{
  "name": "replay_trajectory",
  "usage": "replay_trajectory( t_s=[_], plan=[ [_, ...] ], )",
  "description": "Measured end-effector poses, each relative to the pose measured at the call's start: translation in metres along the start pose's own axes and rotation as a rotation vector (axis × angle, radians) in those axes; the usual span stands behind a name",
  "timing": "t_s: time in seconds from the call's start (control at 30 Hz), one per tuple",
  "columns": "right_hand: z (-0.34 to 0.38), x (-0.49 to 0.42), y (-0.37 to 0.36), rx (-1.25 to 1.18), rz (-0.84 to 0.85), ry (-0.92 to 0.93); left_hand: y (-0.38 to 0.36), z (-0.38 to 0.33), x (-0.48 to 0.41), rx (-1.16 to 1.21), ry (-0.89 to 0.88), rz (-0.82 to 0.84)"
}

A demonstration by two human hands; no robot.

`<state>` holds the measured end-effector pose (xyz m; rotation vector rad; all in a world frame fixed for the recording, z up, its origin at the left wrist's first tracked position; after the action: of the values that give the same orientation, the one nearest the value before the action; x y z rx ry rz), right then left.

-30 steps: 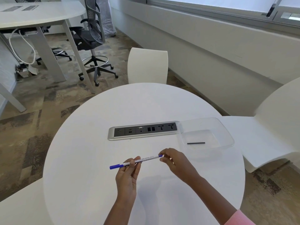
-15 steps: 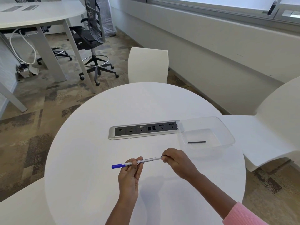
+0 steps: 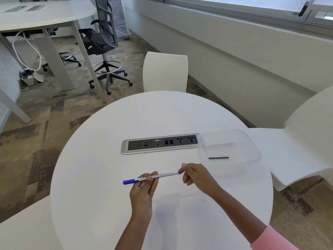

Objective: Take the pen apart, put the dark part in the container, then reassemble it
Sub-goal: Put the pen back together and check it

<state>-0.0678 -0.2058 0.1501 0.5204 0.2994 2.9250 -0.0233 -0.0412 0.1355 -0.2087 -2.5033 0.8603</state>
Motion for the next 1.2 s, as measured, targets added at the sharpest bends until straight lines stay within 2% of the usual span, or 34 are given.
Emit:
replay_trajectory(
  t_s=[0.13,0.43,0.53,0.63,0.73,0.83,0.97,1.07,1.2],
  plan=[
    [-0.004,0.003,-0.006,0.147,-0.065,0.153,0.000,0.001,0.000,0.027,0.005,-0.018],
    [-0.010,0.003,-0.010,0.673,-0.200,0.434,-0.002,0.002,0.001,0.047,0.023,-0.020],
    [-0.010,0.005,-0.008,0.763,-0.199,0.474,0.000,0.001,0.001,0.042,0.025,-0.001],
    [-0.003,0.008,-0.004,0.662,-0.079,0.424,0.002,0.002,0.002,0.034,0.029,0.014],
    [-0.002,0.005,-0.002,0.544,0.034,0.228,0.002,0.003,0.001,0.020,0.027,0.027],
    [0.000,0.000,0.000,0.277,0.143,0.014,0.004,0.003,0.000,-0.019,0.021,0.043],
    [0.002,0.001,0.005,0.019,0.293,-0.140,0.004,0.003,0.000,-0.067,0.020,0.060],
    [0.006,0.001,0.006,-0.084,0.272,-0.098,0.002,0.000,-0.001,-0.024,0.011,0.052],
    [0.007,0.001,0.003,-0.001,0.048,0.043,0.000,-0.005,-0.002,0.015,0.001,0.015]
  ],
)
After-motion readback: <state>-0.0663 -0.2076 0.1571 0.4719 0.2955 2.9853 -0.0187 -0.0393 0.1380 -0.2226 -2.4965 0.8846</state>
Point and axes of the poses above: each hand's wrist, its own x-axis away from the middle knuckle, its own y-axis out of the back of the hand, z = x × y, the point moved 2 cm from there along -x, towards the middle knuckle, and after that the axes turned 8 degrees about z, right-handed, at the moved point
